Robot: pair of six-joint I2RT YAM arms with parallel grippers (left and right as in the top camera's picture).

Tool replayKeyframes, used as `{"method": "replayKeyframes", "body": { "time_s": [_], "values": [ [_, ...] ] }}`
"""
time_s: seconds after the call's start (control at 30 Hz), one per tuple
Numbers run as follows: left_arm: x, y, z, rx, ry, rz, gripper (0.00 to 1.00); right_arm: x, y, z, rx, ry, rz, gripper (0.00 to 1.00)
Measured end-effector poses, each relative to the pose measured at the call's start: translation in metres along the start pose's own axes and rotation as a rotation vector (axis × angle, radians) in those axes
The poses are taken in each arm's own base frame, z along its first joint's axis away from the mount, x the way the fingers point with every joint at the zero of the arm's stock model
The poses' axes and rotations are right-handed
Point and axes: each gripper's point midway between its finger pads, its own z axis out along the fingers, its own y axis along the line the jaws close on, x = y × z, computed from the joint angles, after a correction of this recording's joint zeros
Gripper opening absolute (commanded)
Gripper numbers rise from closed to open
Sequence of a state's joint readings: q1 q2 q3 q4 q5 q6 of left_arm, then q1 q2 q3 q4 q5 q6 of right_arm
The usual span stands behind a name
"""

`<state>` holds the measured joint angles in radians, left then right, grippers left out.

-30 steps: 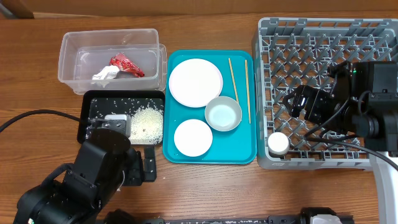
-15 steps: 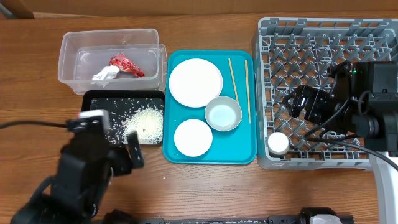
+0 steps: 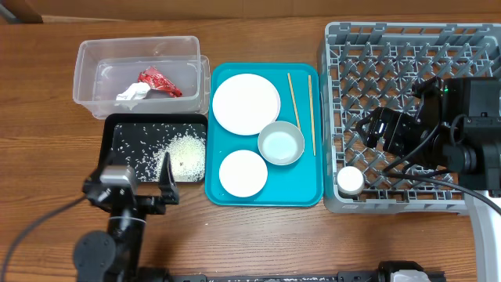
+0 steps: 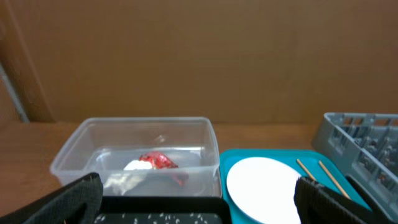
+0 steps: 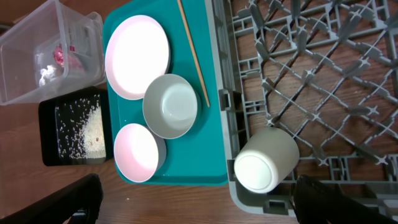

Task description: Sort waste into correct bins and load items into the dishwasher

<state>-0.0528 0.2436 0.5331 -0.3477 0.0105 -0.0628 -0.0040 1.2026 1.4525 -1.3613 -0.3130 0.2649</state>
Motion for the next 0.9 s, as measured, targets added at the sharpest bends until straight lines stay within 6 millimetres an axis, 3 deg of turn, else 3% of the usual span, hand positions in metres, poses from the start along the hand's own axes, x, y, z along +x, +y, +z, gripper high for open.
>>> {"method": "replayKeyframes", "body": {
  "time_s": [0.5,0.9],
  "values": [
    [0.129,-0.016,0.021,0.141,0.062,0.009,1.0,0.0,0.0,0.0,0.0,0.0,0.0,1.0],
    [0.128,-0.02,0.023,0.169,0.032,0.012,1.0,0.0,0.0,0.0,0.0,0.0,0.0,1.0]
  ]
}}
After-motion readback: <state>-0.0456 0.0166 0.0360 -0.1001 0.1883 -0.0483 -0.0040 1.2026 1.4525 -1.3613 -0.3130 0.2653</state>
